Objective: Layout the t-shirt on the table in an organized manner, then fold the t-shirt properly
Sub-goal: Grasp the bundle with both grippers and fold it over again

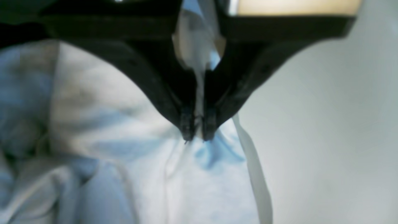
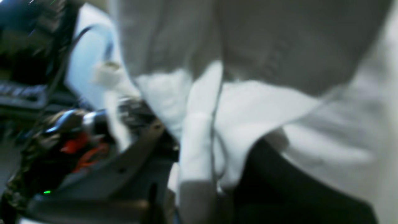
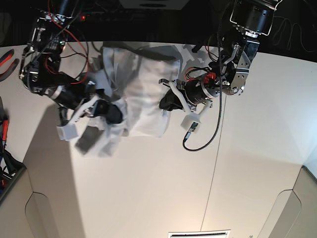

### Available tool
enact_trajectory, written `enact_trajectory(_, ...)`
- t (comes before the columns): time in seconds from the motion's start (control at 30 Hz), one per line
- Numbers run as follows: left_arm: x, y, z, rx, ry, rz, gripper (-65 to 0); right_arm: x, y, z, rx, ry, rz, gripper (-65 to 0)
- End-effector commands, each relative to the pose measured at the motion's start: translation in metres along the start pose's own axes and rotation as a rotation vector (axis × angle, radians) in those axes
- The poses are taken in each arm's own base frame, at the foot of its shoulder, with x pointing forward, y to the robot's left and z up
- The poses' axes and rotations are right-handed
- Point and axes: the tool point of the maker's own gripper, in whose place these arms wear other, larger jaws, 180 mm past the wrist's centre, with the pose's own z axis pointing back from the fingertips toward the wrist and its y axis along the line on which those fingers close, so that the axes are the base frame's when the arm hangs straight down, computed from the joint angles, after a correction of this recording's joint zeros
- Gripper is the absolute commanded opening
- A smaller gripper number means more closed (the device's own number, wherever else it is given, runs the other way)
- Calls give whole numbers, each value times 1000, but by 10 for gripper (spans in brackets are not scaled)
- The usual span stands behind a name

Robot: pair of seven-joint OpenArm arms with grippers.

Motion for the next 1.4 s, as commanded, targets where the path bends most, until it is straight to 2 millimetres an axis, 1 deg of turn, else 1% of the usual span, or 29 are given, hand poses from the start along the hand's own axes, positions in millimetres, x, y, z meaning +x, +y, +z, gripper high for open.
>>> enact_trajectory(0.0, 5, -7, -2, -18, -2, -9, -650, 15, 17, -6, 48, -51, 32, -650)
enact_trajectory(0.07, 5, -7, -2, -19, -3, -8, -650, 8, 31, -23, 55, -22, 53, -650)
enact_trajectory(0.13, 5, -7, -2, -19, -4, -8, -650, -1, 38, -35, 32, 21, 89, -650)
enact_trajectory(0.2, 6, -7, -2, -19, -6, -8, -650, -9, 36, -44, -25, 64, 109, -650)
enact_trajectory(0.3, 12, -7, -2, -19, -21, -15, -650, -18, 23, -51, -144, 111, 124, -650)
enact_trajectory(0.37, 21, -5, 2, -12, -46, -19, -650, -22, 16, -53, -207, 136, 135, -650)
enact_trajectory(0.43, 35, 0, 9, 4, -87, -24, -650, -25, 11, -53, -257, 156, 144, -650)
enact_trajectory(0.57, 72, 18, 32, 61, -198, -32, -650, -29, -5, -50, -382, 185, 161, -650)
enact_trajectory(0.63, 86, 26, 45, 88, -240, -39, -650, -28, -11, -48, -428, 186, 176, -650)
enact_trajectory(0.7, 95, 32, 56, 102, -263, -44, -650, -25, -14, -48, -458, 190, 196, -650)
enact_trajectory(0.83, 99, 44, 68, 119, -286, -1, -650, -19, -11, -47, -492, 239, 252, -650)
enact_trajectory(0.9, 99, 47, 70, 125, -290, 6, -650, -11, -9, -48, -511, 235, 280, -650)
enact_trajectory(1.03, 98, 45, 69, 114, -287, 10, -650, 6, -3, -54, -541, 202, 319, -650)
enact_trajectory(1.13, 93, 32, 67, 44, -260, -27, -650, 17, 6, -60, -540, 176, 344, -650)
enact_trajectory(1.17, 93, 28, 67, 22, -257, -29, -624, 20, 8, -62, -543, 168, 357, -650)
enact_trajectory(1.27, 94, 26, 67, 6, -263, -4, -399, 28, 14, -66, -552, 143, 387, -650)
enact_trajectory(1.3, 94, 26, 67, 9, -266, 5, -356, 30, 17, -67, -550, 136, 389, -650)
enact_trajectory(1.37, 95, 29, 67, 22, -268, 22, -344, 31, 21, -70, -540, 125, 390, -650)
